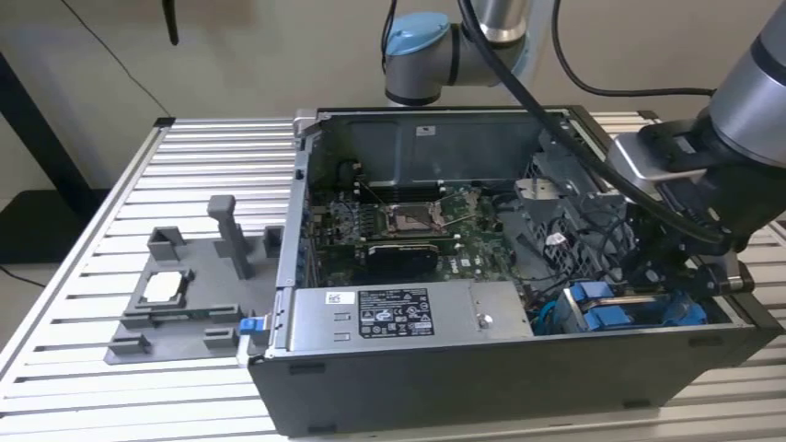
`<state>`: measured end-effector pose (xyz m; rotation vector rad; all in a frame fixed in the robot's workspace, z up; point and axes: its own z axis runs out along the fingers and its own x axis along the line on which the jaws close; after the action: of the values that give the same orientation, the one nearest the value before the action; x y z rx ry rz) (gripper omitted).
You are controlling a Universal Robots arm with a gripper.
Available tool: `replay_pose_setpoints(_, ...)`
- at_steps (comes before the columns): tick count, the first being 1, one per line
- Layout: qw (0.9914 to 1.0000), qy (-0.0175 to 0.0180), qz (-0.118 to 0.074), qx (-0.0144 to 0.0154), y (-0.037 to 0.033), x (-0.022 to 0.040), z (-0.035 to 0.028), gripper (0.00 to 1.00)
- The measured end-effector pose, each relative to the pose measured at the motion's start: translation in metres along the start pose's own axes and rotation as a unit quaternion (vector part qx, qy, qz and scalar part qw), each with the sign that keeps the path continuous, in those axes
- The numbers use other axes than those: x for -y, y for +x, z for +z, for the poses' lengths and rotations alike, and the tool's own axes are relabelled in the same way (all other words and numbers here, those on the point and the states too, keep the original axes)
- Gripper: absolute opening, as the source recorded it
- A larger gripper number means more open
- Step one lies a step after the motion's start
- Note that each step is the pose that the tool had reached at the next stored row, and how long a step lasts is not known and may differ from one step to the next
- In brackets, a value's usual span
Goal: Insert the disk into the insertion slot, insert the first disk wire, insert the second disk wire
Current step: 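Insert the second disk wire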
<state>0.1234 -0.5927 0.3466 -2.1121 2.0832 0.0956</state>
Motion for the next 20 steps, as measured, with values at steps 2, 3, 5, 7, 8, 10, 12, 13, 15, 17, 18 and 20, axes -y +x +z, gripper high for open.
replay_pose_setpoints(2, 1.00000, 0.0000, 0.000, 0.0001, -0.0001, -0.0007, 0.0000, 0.24)
replay_pose_setpoints(3, 1.00000, 0.0000, 0.000, 0.0001, -0.0003, -0.0012, 0.0000, 0.24)
replay_pose_setpoints(5, 1.00000, 0.0000, 0.000, 0.0002, -0.0007, -0.0025, -0.0001, 0.24)
replay_pose_setpoints(7, 1.00000, 0.0000, 0.000, 0.0001, -0.0010, -0.0025, -0.0011, 0.24)
replay_pose_setpoints(8, 1.00000, 0.0000, 0.000, 0.0001, -0.0012, -0.0024, -0.0024, 0.24)
replay_pose_setpoints(10, 1.00000, 0.0000, 0.000, 0.0002, -0.0020, -0.0023, -0.0071, 0.16)
replay_pose_setpoints(12, 1.00000, 0.0000, 0.000, 0.0002, -0.0031, -0.0020, -0.0133, 0.16)
replay_pose_setpoints(13, 1.00000, 0.0000, 0.000, 0.0003, -0.0037, -0.0019, -0.0169, 0.16)
replay_pose_setpoints(15, 1.00000, 0.0001, 0.000, 0.0003, -0.0053, -0.0015, -0.0258, 0.16)
replay_pose_setpoints(17, 1.00000, 0.0004, 0.000, 0.0002, -0.0065, -0.0024, -0.0320, 0.16)
replay_pose_setpoints(18, 1.00000, 0.0008, 0.000, 0.0002, -0.0070, -0.0029, -0.0338, 0.16)
replay_pose_setpoints(20, 1.00000, 0.0013, 0.000, 0.0003, -0.0081, -0.0043, -0.0370, 0.23)
